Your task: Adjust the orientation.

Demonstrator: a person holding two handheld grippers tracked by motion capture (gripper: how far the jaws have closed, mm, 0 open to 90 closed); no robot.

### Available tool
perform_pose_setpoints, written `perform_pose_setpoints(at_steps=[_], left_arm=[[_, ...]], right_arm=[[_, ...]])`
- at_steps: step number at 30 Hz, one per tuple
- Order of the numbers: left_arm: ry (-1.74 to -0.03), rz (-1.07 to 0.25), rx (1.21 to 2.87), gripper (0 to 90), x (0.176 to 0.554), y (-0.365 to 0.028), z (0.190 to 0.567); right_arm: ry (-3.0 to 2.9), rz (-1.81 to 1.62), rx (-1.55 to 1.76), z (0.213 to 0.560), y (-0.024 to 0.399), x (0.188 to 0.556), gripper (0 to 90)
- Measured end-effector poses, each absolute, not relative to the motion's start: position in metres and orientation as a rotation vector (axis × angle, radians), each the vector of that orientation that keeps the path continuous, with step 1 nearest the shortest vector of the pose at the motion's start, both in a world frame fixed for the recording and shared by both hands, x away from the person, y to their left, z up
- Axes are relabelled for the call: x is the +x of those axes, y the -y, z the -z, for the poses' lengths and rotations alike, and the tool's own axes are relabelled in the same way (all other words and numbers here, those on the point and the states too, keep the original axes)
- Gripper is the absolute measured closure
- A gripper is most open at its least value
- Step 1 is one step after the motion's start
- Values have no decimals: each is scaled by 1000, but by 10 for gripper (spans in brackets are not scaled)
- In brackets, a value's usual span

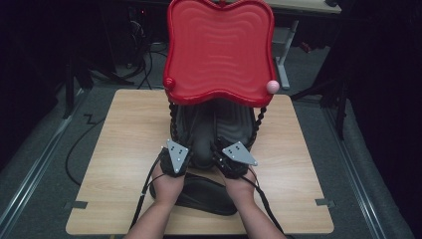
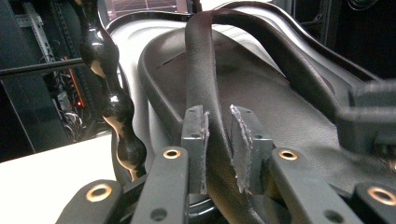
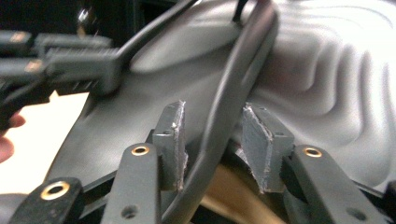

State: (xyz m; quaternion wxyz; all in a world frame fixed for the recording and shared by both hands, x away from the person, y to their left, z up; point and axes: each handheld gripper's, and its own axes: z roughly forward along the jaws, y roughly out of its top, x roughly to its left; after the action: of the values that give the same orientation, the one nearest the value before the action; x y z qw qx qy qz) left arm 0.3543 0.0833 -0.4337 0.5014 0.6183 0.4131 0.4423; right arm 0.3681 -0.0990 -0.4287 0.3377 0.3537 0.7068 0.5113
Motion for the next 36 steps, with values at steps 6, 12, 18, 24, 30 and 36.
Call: perform_pose_setpoints(at_steps=[6,12,18,24,30,36], left_arm=[[-982,-1035,1490,630,344,-82,436],[-937,-1020,1493,601,313,-76,453],[-968,-1062,1485,838,333,-81,450],[-1004,-1064,1498,846,347,-83,439],[-1003,-1070,1503,845,348,-83,439],[-1006,-1067,1498,844,350,-83,439]], right_arm=[[-1777,-1290,1009,428,92,370,862],[-1743,-1278,1022,428,88,370,866],[-1724,-1290,1010,426,85,370,863],[-1761,-1305,1002,422,85,386,797],[-1795,-1406,944,425,109,340,720],[-1930,-1335,845,454,106,304,898]])
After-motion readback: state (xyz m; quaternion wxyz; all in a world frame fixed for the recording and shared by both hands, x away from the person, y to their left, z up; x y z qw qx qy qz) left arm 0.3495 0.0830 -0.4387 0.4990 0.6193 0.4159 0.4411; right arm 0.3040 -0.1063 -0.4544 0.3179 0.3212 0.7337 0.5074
